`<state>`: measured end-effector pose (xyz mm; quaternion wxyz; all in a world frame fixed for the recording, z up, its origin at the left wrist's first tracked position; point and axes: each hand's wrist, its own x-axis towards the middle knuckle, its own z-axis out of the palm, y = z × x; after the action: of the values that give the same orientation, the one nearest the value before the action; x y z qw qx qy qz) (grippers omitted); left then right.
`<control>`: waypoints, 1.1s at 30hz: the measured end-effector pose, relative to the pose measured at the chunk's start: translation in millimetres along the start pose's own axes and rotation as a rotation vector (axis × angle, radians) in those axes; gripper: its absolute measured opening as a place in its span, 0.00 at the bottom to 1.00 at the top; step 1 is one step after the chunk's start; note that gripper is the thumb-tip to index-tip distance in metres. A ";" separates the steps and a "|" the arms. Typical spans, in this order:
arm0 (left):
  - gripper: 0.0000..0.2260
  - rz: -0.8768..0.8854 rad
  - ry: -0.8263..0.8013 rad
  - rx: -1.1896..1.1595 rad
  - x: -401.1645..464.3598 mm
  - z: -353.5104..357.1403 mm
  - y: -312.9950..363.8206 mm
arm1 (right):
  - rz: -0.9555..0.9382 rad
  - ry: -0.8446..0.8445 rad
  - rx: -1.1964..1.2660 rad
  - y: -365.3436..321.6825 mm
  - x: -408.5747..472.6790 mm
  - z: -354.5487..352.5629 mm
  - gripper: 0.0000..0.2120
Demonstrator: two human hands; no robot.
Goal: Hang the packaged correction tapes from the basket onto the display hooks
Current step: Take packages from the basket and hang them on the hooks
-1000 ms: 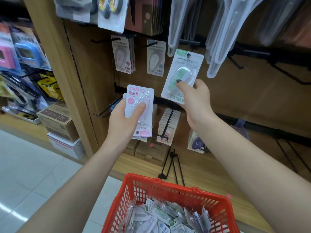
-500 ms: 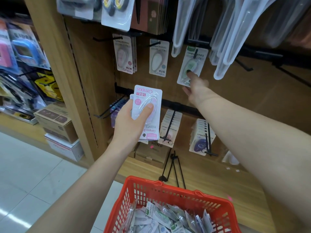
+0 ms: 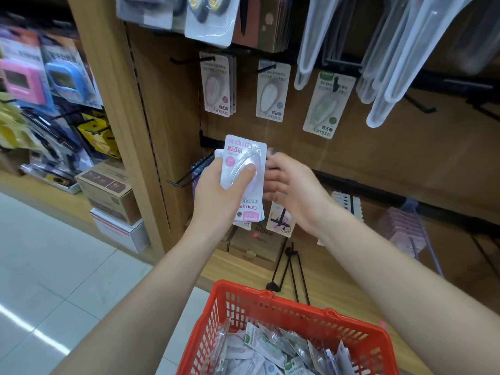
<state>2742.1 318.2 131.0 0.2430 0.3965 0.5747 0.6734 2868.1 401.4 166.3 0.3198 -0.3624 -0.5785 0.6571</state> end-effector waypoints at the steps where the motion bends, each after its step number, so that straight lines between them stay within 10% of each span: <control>1: 0.04 0.010 -0.014 0.018 0.2 -1.3 0.6 | -0.024 -0.023 -0.052 0.4 -4.8 4.9 0.16; 8: 0.11 -0.055 -0.084 0.075 0.6 -15.9 3.1 | -0.077 -0.023 -0.034 -9.3 -4.8 4.7 0.16; 15: 0.14 -0.119 -0.054 0.046 3.2 -28.5 4.3 | 0.084 0.028 0.518 -0.5 1.3 0.1 0.22; 24: 0.15 -0.098 0.153 -0.036 16.1 -50.5 7.4 | -0.137 -0.116 -0.404 0.7 1.2 1.1 0.27; 33: 0.09 0.049 0.120 0.034 26.0 -76.9 11.5 | -0.042 -0.438 -0.514 -19.3 32.6 26.7 0.21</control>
<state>2666.3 291.3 146.9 0.1848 0.3736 0.5899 0.6916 2828.1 417.1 183.8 0.0997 -0.2695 -0.7876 0.5451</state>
